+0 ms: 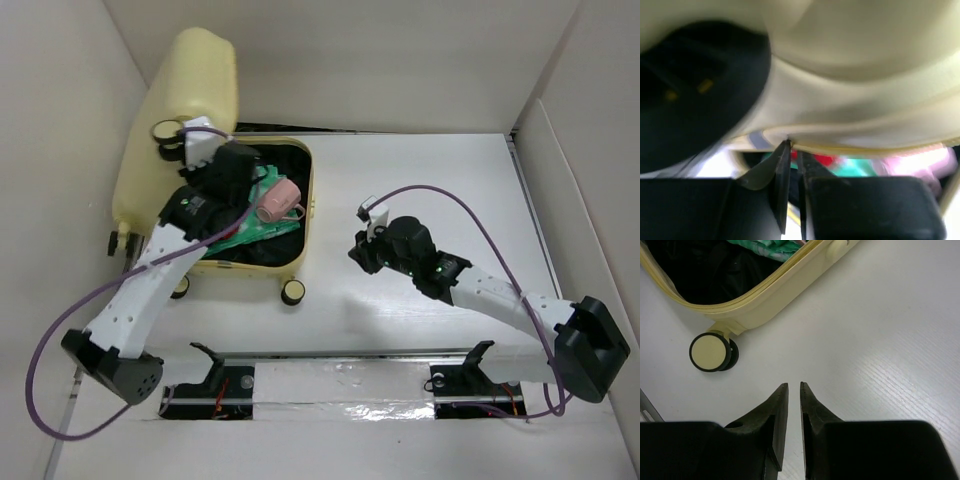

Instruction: Pack the luggage

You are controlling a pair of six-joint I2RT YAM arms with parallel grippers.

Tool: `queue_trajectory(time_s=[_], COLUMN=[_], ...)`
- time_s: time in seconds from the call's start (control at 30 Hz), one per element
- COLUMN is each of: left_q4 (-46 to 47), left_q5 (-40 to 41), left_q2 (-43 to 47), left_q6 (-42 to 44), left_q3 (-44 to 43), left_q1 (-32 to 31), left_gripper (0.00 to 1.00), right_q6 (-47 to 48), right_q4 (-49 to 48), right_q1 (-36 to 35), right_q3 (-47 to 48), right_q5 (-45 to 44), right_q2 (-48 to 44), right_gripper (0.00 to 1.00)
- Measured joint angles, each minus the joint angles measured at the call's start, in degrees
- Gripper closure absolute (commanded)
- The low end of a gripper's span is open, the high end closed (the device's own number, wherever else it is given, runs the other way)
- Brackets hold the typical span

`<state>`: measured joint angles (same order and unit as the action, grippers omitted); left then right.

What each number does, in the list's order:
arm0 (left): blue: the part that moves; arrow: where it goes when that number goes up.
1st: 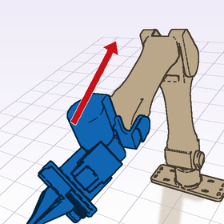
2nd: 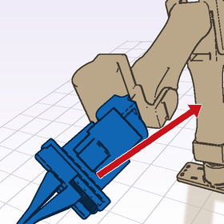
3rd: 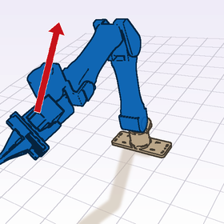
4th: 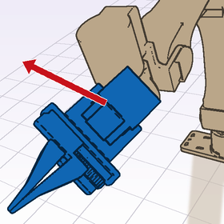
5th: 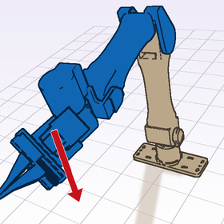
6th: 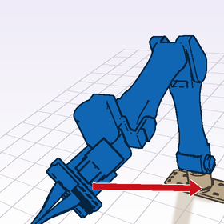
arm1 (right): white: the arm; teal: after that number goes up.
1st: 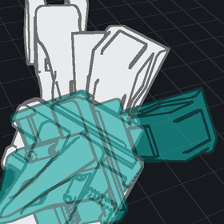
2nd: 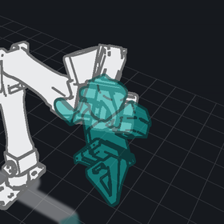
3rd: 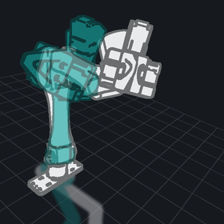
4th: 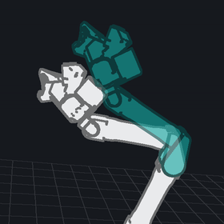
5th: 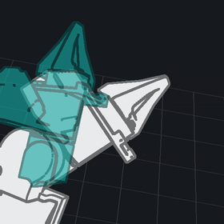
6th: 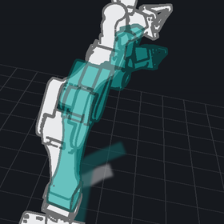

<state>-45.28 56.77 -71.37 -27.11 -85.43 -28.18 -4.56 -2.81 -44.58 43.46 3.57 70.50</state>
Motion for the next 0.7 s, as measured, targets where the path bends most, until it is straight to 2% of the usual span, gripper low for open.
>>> queue_trajectory(time_s=[0.17,0.33,0.43,0.5,0.53,0.6,0.63,0.67,0.7], left_q4=[2.4,1.8,3.2,4.0,4.4,4.4,4.0,3.4,3.3], left_q5=[-3.8,-2.9,-3.0,-3.0,-3.2,-3.5,-3.6,-3.7,-3.7], left_q2=[-7.5,-13.8,-15.5,-15.2,-14.7,-13.4,-12.5,-11.8,-10.8], left_q6=[-3.6,-7.4,-10.2,-12.7,-13.8,-15.4,-16.4,-17.9,-18.0], left_q3=[-0.3,-0.8,-0.3,1.2,2.6,5.6,6.8,7.5,7.9], left_q1=[-14.5,-26.6,-30.4,-30.9,-31.0,-30.9,-30.7,-30.3,-29.7], left_gripper=[1.0,1.0,1.0,1.0,0.81,0.61,0.48,0.38,0.38], right_q6=[-0.3,-0.4,-0.7,-1.2,-1.6,-2.0,-2.4,-2.8,-3.0], right_q4=[-0.2,-0.2,-0.1,-0.1,-0.2,-0.4,-0.5,-0.6,-0.7], right_q1=[0.8,1.9,2.6,3.4,3.8,4.6,5.0,5.6,6.1], right_q3=[0.0,0.0,-0.2,-0.4,-0.6,-1.0,-1.3,-1.6,-1.8], right_q5=[0.0,-0.1,-0.7,-1.3,-1.6,-2.6,-3.0,-3.3,-3.6], right_q2=[0.0,-0.3,-1.2,-2.5,-3.2,-4.7,-5.4,-5.9,-6.3], right_gripper=[0.79,0.8,0.79,0.74,0.74,0.74,0.74,0.78,0.81])
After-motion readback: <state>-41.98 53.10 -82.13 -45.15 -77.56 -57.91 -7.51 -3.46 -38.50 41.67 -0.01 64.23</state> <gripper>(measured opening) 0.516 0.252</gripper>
